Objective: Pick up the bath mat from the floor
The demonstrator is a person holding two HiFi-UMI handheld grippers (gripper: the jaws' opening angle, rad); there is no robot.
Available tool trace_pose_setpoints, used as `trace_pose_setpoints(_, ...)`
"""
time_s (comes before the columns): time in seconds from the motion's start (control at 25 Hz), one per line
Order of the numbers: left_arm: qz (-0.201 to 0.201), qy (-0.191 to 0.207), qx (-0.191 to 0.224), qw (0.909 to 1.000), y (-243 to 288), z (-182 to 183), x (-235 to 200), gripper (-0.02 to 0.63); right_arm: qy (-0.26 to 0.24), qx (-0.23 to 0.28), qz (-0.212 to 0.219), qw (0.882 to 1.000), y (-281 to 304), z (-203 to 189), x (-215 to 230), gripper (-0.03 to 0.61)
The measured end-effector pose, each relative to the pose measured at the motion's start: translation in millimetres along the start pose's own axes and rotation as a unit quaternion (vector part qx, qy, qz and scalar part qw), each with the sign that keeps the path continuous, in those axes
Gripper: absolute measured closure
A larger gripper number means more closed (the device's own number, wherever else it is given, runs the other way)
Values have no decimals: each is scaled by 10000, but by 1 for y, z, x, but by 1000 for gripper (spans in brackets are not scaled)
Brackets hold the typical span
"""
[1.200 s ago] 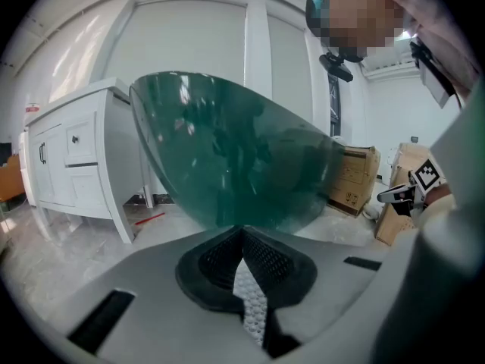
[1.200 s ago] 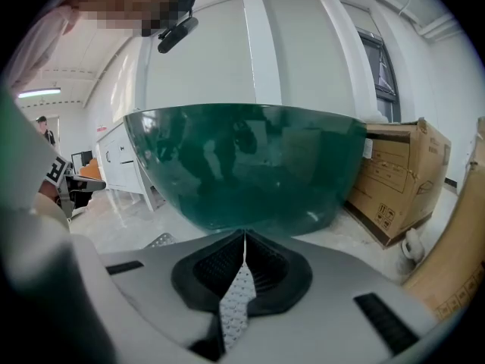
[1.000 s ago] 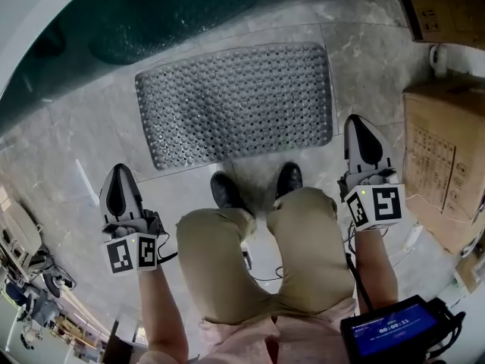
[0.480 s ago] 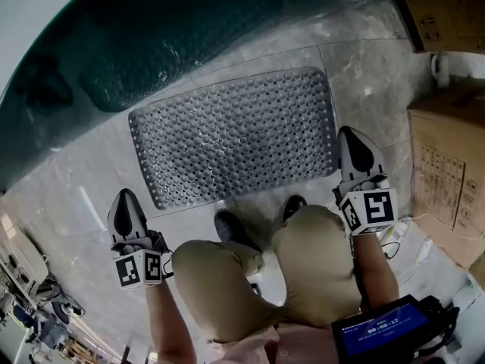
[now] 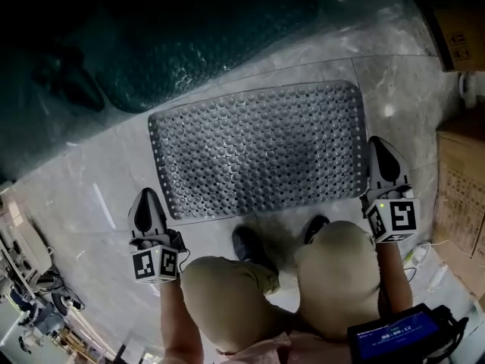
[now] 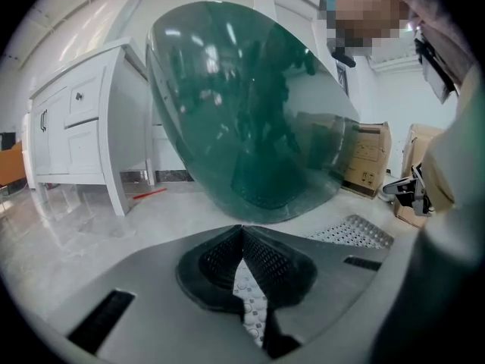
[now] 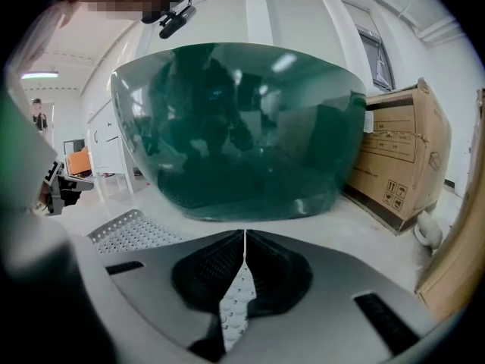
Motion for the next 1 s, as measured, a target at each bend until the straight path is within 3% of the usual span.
trace_pose_setpoints(0.32,59,151,-14,9999,19,-29,-19,588,-21,-85,20,10000,23,-18,-5,560)
trace_pose_setpoints(0.56,53,-67,-106,9999,33,-54,-33,586,-183,-106,117,9997,31,-18,-8,560)
trace_pose_setpoints(0.68,-41,51,-232,9997,39,-70,-33,584,-226,-123,131,9996,33,-24,-9,560)
trace_pose_setpoints(0.72,-76,76,-275,9996,41,-74,-33,574,-218,-140,116,9996,33,-27,-9,560)
trace_pose_setpoints(0.8,-126,80,-357,9993,47,-83,-36,460,-212,-152,97,9996,36,-30,-8,560)
trace_pose_setpoints(1.0,-87,-118,-590,9981,55,-109,-48,412,-297,-185,158,9993,36,-29,-11,560)
Point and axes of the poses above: the fingertips, and each gripper's own axes: y forward along the fingers, x to its right, z out of its top, the point moved 2 cm from there along -y, backward along the fingers, and after that the axes turned 2 degrees about -x, right-handed, at the moved point
